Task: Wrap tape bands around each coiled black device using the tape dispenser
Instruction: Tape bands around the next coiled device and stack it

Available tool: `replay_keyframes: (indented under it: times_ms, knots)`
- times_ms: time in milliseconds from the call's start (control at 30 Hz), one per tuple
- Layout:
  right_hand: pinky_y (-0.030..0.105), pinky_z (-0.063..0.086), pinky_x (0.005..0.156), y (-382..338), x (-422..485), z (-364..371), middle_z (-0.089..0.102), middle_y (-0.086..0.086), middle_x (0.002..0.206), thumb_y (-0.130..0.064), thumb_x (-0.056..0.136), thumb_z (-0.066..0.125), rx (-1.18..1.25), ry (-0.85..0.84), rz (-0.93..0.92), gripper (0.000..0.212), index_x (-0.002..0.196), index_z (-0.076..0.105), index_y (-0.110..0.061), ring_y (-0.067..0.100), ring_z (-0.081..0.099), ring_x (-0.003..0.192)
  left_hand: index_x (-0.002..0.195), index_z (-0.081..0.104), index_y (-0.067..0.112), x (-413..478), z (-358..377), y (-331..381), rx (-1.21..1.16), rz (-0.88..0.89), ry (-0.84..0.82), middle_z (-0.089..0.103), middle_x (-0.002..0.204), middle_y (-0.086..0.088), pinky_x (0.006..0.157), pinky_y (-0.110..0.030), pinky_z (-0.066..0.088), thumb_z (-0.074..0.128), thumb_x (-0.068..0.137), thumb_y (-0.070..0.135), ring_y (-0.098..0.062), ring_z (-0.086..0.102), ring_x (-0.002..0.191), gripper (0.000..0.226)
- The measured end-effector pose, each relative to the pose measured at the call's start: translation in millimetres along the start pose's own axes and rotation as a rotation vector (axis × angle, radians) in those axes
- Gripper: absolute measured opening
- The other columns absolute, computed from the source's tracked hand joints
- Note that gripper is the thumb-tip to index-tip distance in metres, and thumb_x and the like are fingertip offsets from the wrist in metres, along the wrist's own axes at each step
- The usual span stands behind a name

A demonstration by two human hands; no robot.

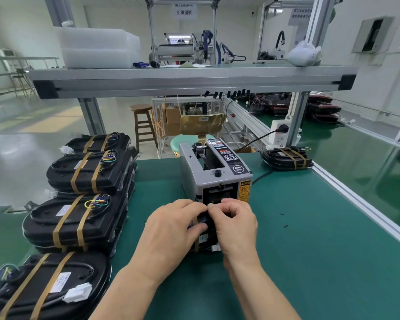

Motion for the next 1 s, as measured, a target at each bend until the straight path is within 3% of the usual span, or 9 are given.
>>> replay_keyframes:
  times_ms: [100, 367, 533, 667, 767, 1000]
  knots:
    - [0.041, 0.046, 0.099, 0, 0, 0, 0.060, -0.015, 0.098, -0.019, 0.078, 0.079, -0.029, -0.006, -0.022, 0.022, 0.060, 0.069, -0.026, 0.019, 0.056, 0.111, 0.099, 0.074, 0.026, 1, 1, 0, 0.016, 0.027, 0.006, 0.067, 0.091, 0.010, 0.068, -0.039, 0.053, 0.077, 0.080, 0.025, -0.017, 0.063, 0.082, 0.019]
    - [0.045, 0.049, 0.096, 9, 0, -3, 0.064, -0.012, 0.094, -0.013, 0.078, 0.075, 0.033, 0.043, -0.012, 0.022, 0.059, 0.069, -0.023, 0.018, 0.059, 0.105, 0.095, 0.072, 0.023, 3, 5, 1, 0.063, 0.064, 0.006, 0.064, 0.090, 0.007, 0.066, -0.039, 0.052, 0.073, 0.084, 0.030, -0.020, 0.061, 0.081, 0.013]
    - [0.040, 0.049, 0.094, 12, -1, -3, 0.065, -0.012, 0.094, -0.015, 0.081, 0.071, 0.032, 0.057, 0.008, 0.016, 0.068, 0.068, -0.024, 0.015, 0.059, 0.103, 0.092, 0.072, 0.022, 2, 5, 2, 0.067, 0.072, 0.015, 0.064, 0.089, 0.008, 0.064, -0.040, 0.052, 0.075, 0.082, 0.028, -0.020, 0.061, 0.079, 0.012]
    - [0.033, 0.045, 0.089, 11, 4, -8, 0.060, -0.011, 0.097, -0.030, 0.085, 0.071, 0.035, 0.083, -0.001, 0.011, 0.080, 0.062, -0.027, 0.015, 0.056, 0.102, 0.094, 0.072, 0.024, 1, 3, 1, 0.064, 0.082, 0.024, 0.064, 0.090, 0.010, 0.064, -0.039, 0.052, 0.076, 0.081, 0.027, -0.018, 0.060, 0.078, 0.014]
    - [0.028, 0.038, 0.084, 10, 4, -1, 0.052, -0.016, 0.097, -0.045, 0.078, 0.076, -0.094, 0.020, -0.031, 0.027, 0.086, 0.056, -0.029, 0.010, 0.046, 0.102, 0.092, 0.072, 0.023, 0, 2, 3, 0.070, 0.095, 0.016, 0.063, 0.086, 0.009, 0.061, -0.039, 0.052, 0.076, 0.081, 0.026, -0.018, 0.059, 0.075, 0.013]
    - [0.037, 0.048, 0.091, 17, 12, -2, 0.064, -0.006, 0.097, -0.022, 0.089, 0.068, 0.028, 0.042, -0.003, 0.011, 0.092, 0.060, -0.028, 0.017, 0.059, 0.101, 0.092, 0.062, 0.020, -4, 0, -1, 0.081, 0.049, 0.066, 0.062, 0.080, 0.012, 0.065, -0.037, 0.051, 0.080, 0.077, 0.030, -0.017, 0.056, 0.073, 0.026]
Point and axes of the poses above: each hand's wrist, its own x-axis towards the middle knuckle, its own z-axis out of the palm, y = z × x, the point moved 5 cm from there along x, towards the middle knuckle
